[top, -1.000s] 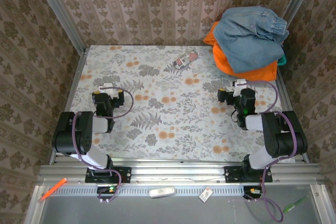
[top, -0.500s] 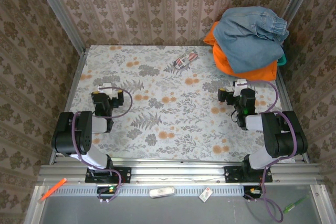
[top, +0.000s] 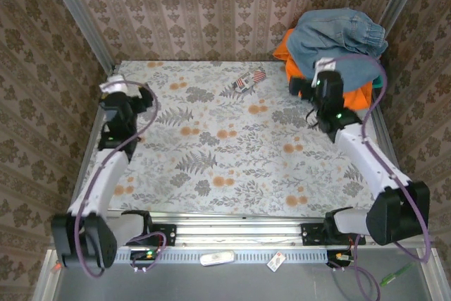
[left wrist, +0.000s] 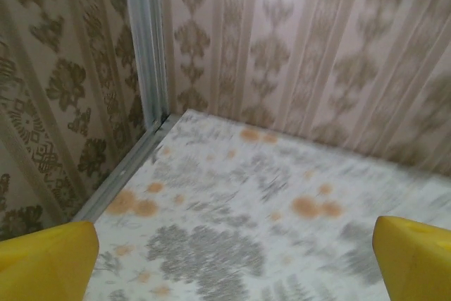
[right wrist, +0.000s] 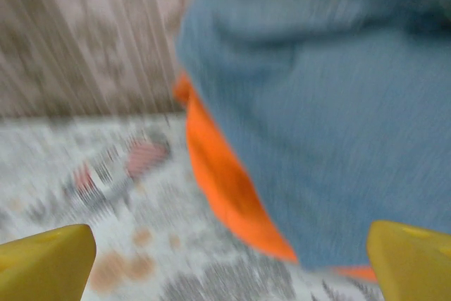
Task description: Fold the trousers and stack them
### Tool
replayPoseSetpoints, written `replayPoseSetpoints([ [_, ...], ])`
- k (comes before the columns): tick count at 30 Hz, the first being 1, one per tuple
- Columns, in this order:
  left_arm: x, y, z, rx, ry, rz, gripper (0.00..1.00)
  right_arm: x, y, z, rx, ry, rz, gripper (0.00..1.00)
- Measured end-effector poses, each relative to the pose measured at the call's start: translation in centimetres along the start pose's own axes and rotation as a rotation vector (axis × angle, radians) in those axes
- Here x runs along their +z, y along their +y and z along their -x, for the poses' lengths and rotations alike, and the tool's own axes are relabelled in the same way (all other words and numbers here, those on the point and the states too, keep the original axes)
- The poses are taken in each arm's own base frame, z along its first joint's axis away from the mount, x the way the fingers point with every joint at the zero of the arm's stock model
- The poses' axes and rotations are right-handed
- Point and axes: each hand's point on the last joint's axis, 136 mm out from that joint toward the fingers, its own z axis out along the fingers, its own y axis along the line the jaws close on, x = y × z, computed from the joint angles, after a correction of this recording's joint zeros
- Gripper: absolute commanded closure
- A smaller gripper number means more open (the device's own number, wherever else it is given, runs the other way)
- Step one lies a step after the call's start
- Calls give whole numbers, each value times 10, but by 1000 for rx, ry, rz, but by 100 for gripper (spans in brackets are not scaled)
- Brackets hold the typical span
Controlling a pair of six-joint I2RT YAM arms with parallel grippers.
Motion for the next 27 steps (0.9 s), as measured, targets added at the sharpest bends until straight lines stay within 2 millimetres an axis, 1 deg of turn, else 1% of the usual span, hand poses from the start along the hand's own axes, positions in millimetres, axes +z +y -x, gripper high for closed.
replayPoseSetpoints([
  [1, -14, -2, 18, -46, -21, -20, 0, -9, -1, 17, 51, -20, 0, 0],
  [2, -34, -2, 33, -111, -48, -38, 0, -18, -5, 29, 107, -37, 6, 4],
  [3, -51, 0, 40, -173, -69, -59, 0, -27, -9, 34, 155, -43, 25, 6],
  [4, -66, 2, 40, -221, -84, -87, 0, -31, -16, 34, 192, -37, 30, 7],
  [5, -79, 6, 36, -264, -93, -117, 2, -32, -22, 31, 220, -21, 20, 6],
  [6, -88, 11, 29, -305, -94, -138, 3, -31, -30, 28, 240, -2, -4, 2],
  [7, -93, 16, 19, -336, -76, -145, 5, -26, -35, 25, 249, 18, -26, 1],
  [9, -92, 17, -10, -386, 17, -165, 8, -11, -42, 17, 262, 69, -67, 0],
  [12, -88, 5, -49, -421, 176, -217, 10, 18, -54, 14, 293, 125, -118, 0],
  [15, -91, -10, -73, -425, 286, -277, 11, 45, -62, 18, 328, 146, -157, 0],
  [19, -103, -36, -87, -393, 366, -376, 10, 76, -65, 26, 379, 139, -188, 0],
  [22, -110, -50, -94, -364, 401, -432, 10, 94, -65, 32, 407, 125, -205, 0],
  [24, -114, -58, -96, -352, 415, -462, 10, 102, -65, 34, 424, 118, -211, 0],
  [27, -118, -67, -100, -340, 436, -493, 9, 110, -66, 35, 448, 105, -223, 0],
])
